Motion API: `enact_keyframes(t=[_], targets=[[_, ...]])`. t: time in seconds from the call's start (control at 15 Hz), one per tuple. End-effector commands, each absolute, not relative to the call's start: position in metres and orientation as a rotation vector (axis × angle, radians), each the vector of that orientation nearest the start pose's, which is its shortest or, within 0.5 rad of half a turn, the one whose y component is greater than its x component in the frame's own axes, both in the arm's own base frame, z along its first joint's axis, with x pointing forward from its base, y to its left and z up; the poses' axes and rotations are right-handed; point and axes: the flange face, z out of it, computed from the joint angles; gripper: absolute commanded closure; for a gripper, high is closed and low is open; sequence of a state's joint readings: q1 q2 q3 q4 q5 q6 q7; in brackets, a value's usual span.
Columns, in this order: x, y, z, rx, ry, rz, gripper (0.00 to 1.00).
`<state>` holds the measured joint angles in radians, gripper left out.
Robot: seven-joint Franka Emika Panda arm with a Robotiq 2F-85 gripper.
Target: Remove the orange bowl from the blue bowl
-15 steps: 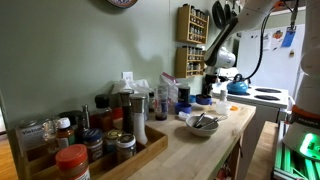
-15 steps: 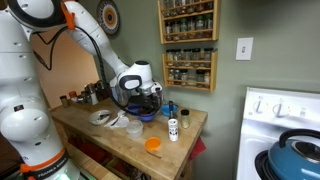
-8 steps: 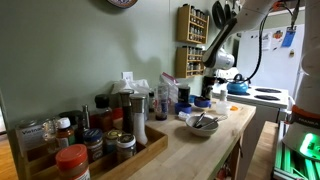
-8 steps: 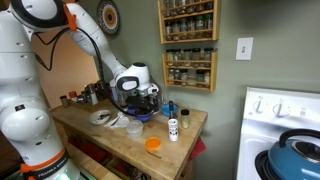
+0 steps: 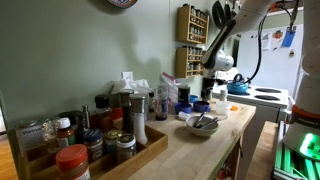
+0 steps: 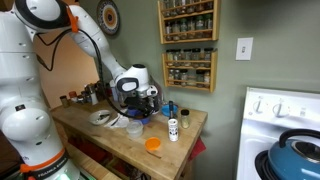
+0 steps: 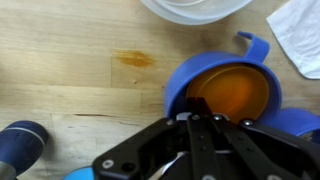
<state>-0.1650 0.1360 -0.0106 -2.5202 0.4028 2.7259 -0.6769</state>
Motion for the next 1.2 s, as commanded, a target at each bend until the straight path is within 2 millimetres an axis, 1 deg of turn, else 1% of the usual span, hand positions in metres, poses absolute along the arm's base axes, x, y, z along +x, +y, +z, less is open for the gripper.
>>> enact_keyframes(t=[0.0, 0.4, 0.53, 0.93, 1.13], targets=[[0.458, -0.093, 0.228, -2.999, -0.194, -0.179, 1.00], [0.458, -0.096, 0.237, -3.013, -0.192, -0.205, 1.00], [0.458, -0.099, 0.244, -2.990, -0.184, -0.201, 1.00], [0.466, -0.135, 0.277, -2.955, -0.085, -0.207, 1.00], [0.461, -0.143, 0.295, -2.868, -0.107, -0.109, 1.00]])
